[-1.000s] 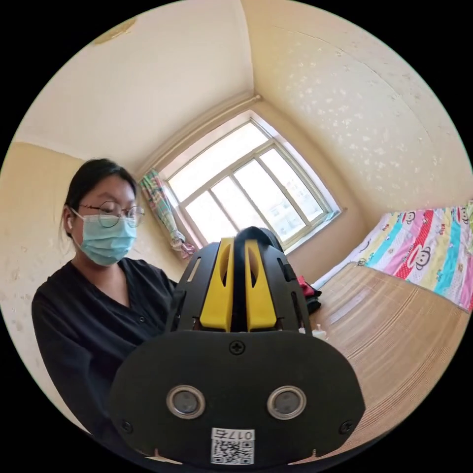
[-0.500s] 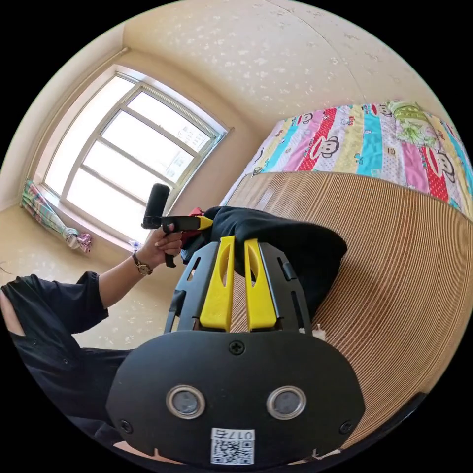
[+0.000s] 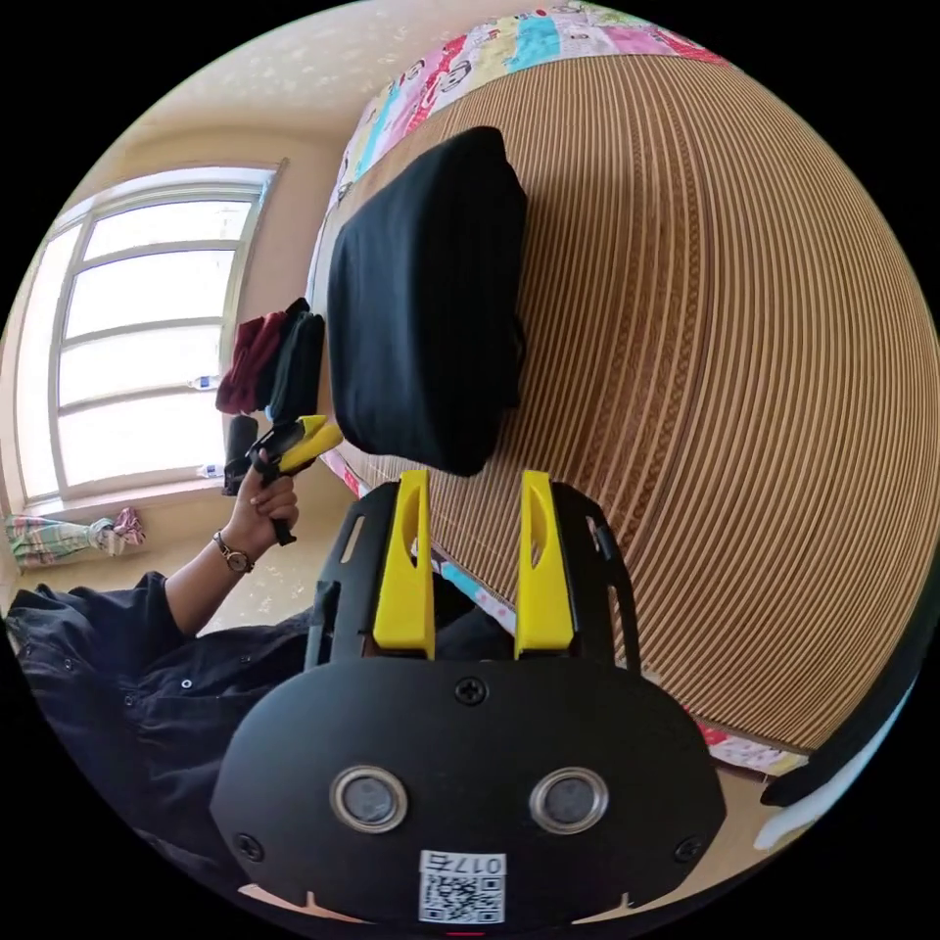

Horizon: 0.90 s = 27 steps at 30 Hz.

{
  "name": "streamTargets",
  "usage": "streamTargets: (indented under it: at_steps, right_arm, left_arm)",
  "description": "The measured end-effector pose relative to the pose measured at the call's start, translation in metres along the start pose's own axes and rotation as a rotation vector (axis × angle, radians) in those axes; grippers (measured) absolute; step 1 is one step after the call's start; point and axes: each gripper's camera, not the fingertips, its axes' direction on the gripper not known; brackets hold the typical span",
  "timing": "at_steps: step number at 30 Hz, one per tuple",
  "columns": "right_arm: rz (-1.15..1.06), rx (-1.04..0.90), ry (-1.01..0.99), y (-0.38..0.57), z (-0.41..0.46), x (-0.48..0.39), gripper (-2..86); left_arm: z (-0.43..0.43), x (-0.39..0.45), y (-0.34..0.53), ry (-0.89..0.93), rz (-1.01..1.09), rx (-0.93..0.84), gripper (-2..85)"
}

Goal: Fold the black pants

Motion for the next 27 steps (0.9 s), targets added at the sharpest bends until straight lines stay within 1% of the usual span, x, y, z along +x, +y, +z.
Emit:
streamTargets:
  at_steps: [2, 5, 7, 9, 10, 11, 12, 13, 14, 15, 16, 19, 22, 25, 26, 27]
  right_arm:
    - [-0.020, 0.052, -0.067, -0.039, -0.015, 0.005, 15.4]
    - [-0.063, 0.063, -0.122, -0.095, -0.013, 0.005, 18.3]
    - [-0.087, 0.055, -0.138, -0.124, -0.001, 0.005, 19.9]
    - [-0.097, 0.022, -0.184, -0.147, 0.021, 0.008, 21.5]
    - [-0.073, -0.034, -0.186, -0.158, 0.043, 0.012, 21.9]
    - [-0.050, -0.091, -0.154, -0.165, 0.066, 0.013, 22.0]
    - [-0.053, -0.090, -0.132, -0.166, 0.074, 0.011, 21.9]
    - [-0.054, -0.054, -0.070, -0.165, 0.082, 0.005, 21.3]
    - [-0.047, -0.022, 0.000, -0.162, 0.088, -0.004, 20.2]
    - [-0.054, -0.009, 0.022, -0.160, 0.092, -0.009, 19.7]
    - [-0.052, 0.012, 0.044, -0.156, 0.099, -0.018, 18.7]
    - [-0.007, 0.014, 0.011, -0.149, 0.127, -0.029, 17.5]
    - [-0.009, -0.036, -0.012, -0.153, 0.176, -0.064, 17.0]
    - [-0.039, -0.070, -0.020, -0.166, 0.240, -0.120, 16.8]
    - [-0.043, -0.072, -0.043, -0.173, 0.268, -0.144, 16.8]
    - [-0.041, -0.072, -0.056, -0.177, 0.284, -0.156, 16.9]
  left_arm:
    - [-0.003, 0.013, -0.026, -0.012, 0.054, 0.008, 14.7]
    - [0.005, 0.029, -0.067, -0.040, 0.140, 0.004, 16.0]
    - [0.020, 0.030, -0.087, -0.060, 0.173, -0.036, 16.4]
    - [0.049, 0.021, -0.102, -0.087, 0.173, -0.124, 17.6]
    - [0.057, 0.018, -0.102, -0.099, 0.171, -0.146, 18.0]
    - [0.072, 0.011, -0.101, -0.125, 0.165, -0.185, 17.9]
    - [0.080, 0.004, -0.095, -0.133, 0.168, -0.181, 17.0]
    - [0.081, 0.001, -0.091, -0.129, 0.169, -0.169, 16.2]
    - [0.083, -0.008, -0.084, -0.088, 0.161, -0.160, 14.1]
    - [0.087, -0.021, -0.075, -0.019, 0.133, -0.186, 11.4]
    - [0.086, -0.028, -0.070, -0.002, 0.108, -0.180, 11.1]
    - [0.060, -0.064, -0.045, 0.049, 0.066, -0.111, 9.9]
    - [0.014, -0.097, -0.031, -0.005, 0.069, -0.084, 9.5]
    - [-0.052, -0.132, -0.027, -0.134, 0.074, -0.060, 10.0]
    - [-0.090, -0.144, -0.026, -0.196, 0.085, -0.024, 10.1]
    - [-0.135, -0.153, -0.022, -0.266, 0.103, 0.049, 9.9]
